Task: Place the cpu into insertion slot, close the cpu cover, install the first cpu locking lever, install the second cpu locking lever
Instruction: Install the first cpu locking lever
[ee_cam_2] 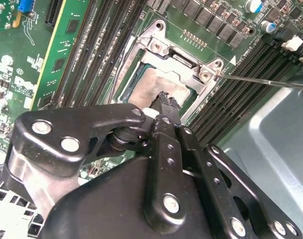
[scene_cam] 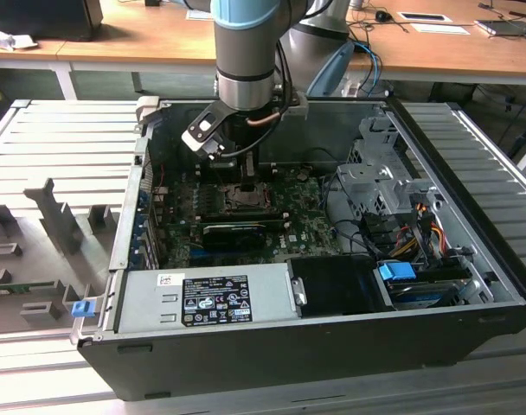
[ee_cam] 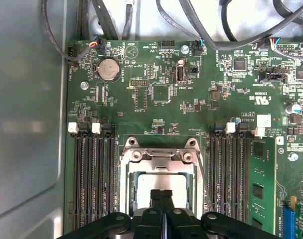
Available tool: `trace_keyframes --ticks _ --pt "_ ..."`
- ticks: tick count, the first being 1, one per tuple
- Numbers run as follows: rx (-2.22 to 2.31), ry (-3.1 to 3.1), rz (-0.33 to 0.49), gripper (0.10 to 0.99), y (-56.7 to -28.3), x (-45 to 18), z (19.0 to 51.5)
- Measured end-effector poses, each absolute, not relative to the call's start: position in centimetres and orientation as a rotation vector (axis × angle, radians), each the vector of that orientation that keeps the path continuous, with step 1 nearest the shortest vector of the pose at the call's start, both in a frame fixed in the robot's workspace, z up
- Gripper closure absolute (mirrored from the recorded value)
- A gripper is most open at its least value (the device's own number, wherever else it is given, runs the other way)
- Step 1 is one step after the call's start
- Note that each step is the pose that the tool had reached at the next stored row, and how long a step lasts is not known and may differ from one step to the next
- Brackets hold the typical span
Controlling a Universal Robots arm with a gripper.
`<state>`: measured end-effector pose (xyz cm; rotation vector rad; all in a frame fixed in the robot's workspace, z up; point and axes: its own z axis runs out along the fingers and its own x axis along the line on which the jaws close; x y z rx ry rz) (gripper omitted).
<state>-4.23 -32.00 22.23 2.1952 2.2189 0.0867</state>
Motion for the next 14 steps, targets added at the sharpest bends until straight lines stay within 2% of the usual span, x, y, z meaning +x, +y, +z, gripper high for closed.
trace_keyframes --ticks 14 --pt "2.195 2.219 0.087 0.98 -32.0 -4.2 24.5"
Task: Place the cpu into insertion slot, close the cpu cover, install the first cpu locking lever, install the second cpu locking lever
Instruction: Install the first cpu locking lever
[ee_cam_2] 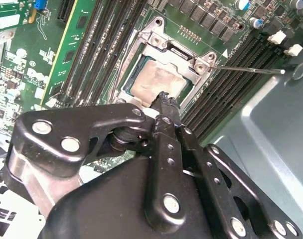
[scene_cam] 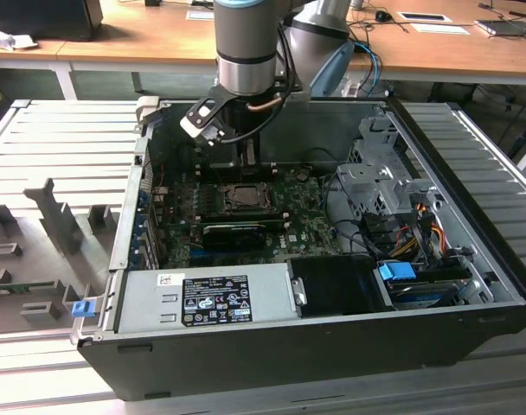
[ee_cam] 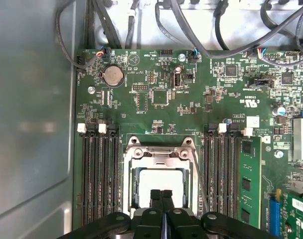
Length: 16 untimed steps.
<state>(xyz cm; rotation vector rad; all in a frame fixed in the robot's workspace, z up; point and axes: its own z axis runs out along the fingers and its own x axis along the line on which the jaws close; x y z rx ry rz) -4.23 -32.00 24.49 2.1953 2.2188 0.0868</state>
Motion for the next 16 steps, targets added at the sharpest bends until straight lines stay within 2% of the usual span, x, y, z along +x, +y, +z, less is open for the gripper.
trace_keyframes --ticks 10,16 --pt "2.195 2.219 0.086 0.98 -32.0 -4.2 27.3" --pt "2.139 2.271 0.082 0.98 -32.0 -4.2 27.4"
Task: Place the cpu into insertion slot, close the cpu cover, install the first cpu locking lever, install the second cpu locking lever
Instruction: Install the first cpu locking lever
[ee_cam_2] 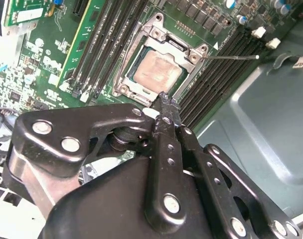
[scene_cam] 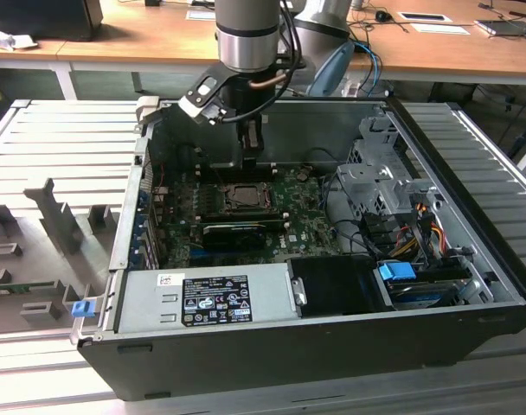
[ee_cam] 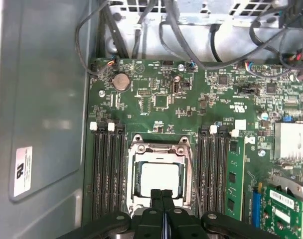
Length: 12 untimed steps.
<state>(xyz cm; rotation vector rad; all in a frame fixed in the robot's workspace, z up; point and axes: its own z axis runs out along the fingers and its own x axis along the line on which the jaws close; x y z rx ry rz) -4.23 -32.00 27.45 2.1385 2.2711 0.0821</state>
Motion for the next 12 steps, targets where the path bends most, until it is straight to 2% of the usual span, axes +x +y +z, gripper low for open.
trace_keyframes --ticks 12 --pt "1.953 2.433 0.075 0.98 -32.0 -4.23 27.35"
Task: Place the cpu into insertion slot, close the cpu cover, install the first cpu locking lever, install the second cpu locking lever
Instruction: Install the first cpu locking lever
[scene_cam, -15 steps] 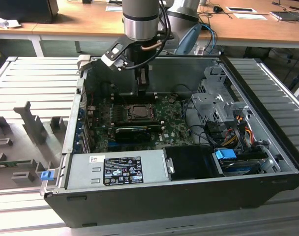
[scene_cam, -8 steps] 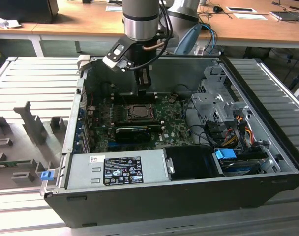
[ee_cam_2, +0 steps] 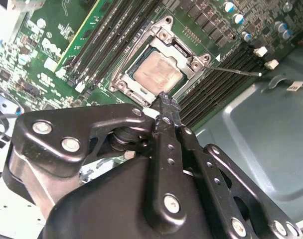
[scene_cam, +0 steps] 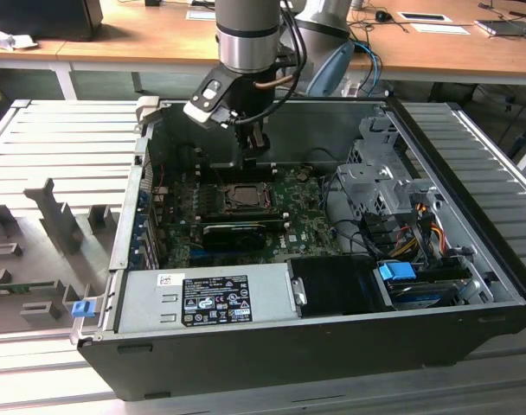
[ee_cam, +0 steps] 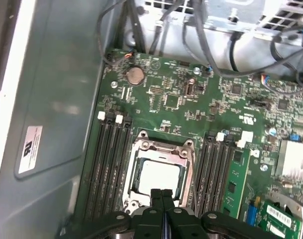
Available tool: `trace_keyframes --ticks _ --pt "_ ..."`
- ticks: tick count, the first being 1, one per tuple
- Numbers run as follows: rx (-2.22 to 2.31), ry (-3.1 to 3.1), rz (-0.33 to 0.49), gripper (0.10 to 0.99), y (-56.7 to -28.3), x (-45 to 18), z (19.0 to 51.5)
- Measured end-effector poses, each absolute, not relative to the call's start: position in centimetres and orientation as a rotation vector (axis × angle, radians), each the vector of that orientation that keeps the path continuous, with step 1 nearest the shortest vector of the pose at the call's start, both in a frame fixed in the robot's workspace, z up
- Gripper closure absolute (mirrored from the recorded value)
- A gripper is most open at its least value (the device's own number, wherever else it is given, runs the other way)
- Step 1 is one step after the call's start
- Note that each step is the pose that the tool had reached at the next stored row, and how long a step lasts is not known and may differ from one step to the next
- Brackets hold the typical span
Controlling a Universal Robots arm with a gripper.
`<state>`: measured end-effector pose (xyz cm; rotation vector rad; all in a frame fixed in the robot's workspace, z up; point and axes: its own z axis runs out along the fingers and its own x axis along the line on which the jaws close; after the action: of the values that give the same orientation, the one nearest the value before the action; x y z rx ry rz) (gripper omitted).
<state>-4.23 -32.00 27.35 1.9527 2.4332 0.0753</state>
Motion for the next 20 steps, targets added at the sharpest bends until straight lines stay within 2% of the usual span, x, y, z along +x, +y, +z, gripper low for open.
trace_keyframes --ticks 20 --pt "1.417 2.79 0.078 0.98 -32.0 -4.23 27.21"
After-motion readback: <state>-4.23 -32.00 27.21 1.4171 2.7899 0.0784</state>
